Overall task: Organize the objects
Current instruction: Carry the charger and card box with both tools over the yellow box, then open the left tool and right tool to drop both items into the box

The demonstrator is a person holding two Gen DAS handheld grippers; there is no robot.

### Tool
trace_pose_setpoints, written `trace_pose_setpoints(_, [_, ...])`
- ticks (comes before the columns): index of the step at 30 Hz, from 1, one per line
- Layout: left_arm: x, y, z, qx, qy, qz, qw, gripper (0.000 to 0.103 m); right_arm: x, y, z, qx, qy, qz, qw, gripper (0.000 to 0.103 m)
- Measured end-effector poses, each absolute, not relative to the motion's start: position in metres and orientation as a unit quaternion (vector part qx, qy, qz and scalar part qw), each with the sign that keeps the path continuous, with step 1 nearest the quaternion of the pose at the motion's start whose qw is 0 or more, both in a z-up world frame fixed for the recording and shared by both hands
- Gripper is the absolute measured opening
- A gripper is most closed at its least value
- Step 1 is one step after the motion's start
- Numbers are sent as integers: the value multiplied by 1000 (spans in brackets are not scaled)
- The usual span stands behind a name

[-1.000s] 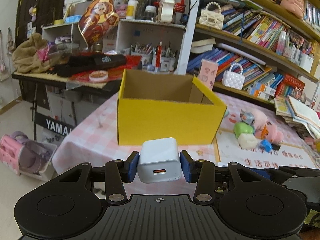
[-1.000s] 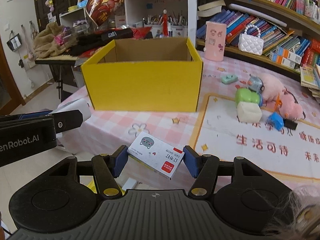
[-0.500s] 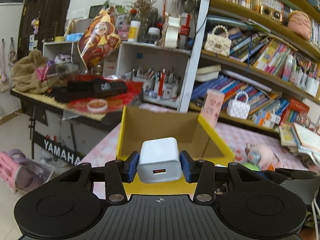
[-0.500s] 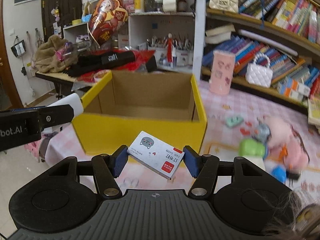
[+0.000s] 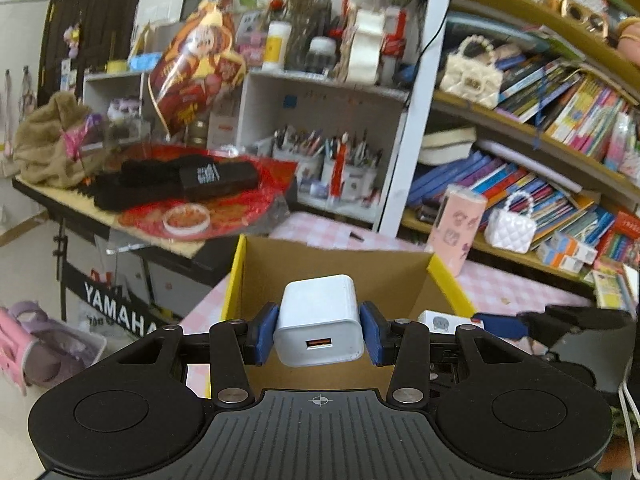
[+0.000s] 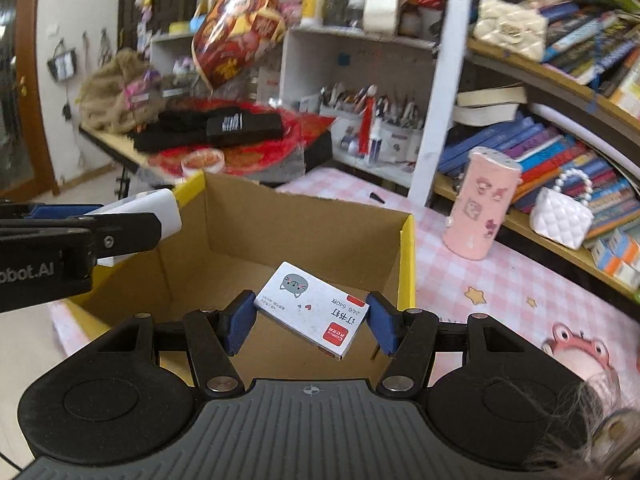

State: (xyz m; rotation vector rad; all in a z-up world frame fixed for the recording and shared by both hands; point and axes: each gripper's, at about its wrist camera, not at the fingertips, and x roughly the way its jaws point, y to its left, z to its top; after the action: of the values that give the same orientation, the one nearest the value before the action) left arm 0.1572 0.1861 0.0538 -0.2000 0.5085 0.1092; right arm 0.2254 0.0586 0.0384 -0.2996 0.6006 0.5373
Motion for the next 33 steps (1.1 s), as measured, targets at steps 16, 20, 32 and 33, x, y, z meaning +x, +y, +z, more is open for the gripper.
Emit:
trace_pose_setpoints(16, [205,178,10,-49,341,57,937,43,268,96,-2,-278,363,322,829,58])
trace_pose_setpoints(20, [206,180,10,-59,344,48,936,43,266,96,-2,-284,350,316,835,58])
trace_pose_setpoints(32, [164,183,58,-77,232,61,968,69,230,79,39,-225,241,279,902,70])
trace_pose_setpoints(33, [160,184,61,-81,227,63,968,70,225,74,44,-213,232,272,909,71])
